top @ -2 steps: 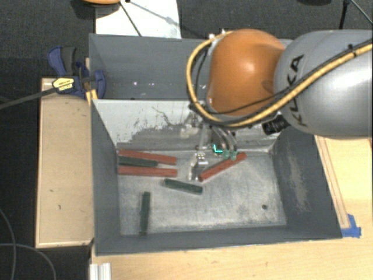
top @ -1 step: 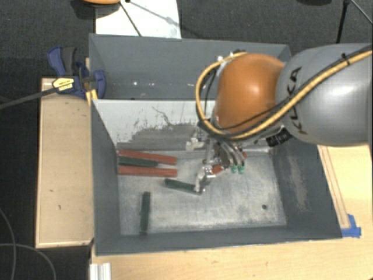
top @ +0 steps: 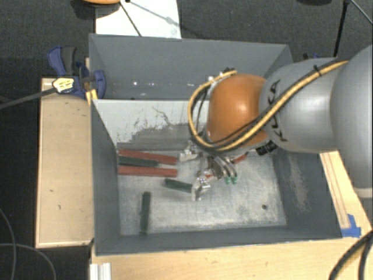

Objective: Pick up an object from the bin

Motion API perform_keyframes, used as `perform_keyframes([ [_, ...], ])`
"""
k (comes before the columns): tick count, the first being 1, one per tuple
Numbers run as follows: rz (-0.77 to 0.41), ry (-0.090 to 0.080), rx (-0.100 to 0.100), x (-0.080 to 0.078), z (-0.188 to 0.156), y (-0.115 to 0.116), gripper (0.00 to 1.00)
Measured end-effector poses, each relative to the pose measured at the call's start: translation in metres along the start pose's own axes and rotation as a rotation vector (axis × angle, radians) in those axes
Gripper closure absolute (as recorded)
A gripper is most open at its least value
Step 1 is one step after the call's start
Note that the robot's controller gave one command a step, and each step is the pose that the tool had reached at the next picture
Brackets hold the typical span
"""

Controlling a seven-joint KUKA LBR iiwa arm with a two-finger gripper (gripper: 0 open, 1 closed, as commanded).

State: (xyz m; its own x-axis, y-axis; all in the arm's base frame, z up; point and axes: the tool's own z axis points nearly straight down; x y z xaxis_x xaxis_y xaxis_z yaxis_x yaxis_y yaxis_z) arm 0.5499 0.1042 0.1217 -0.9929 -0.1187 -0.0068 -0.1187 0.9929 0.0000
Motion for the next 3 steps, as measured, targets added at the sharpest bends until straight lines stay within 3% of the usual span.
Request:
perform_keyframes([
  [1,0.123,-0.012,-0.003,-0.007,0.046,-0.015,1.00],
  [2,0.125,-0.012,-0.003,-0.007,0.046,-0.015,1.00],
  [3,0.051,0.004,0.000,-0.034,-0.080,-0.028,1.00],
])
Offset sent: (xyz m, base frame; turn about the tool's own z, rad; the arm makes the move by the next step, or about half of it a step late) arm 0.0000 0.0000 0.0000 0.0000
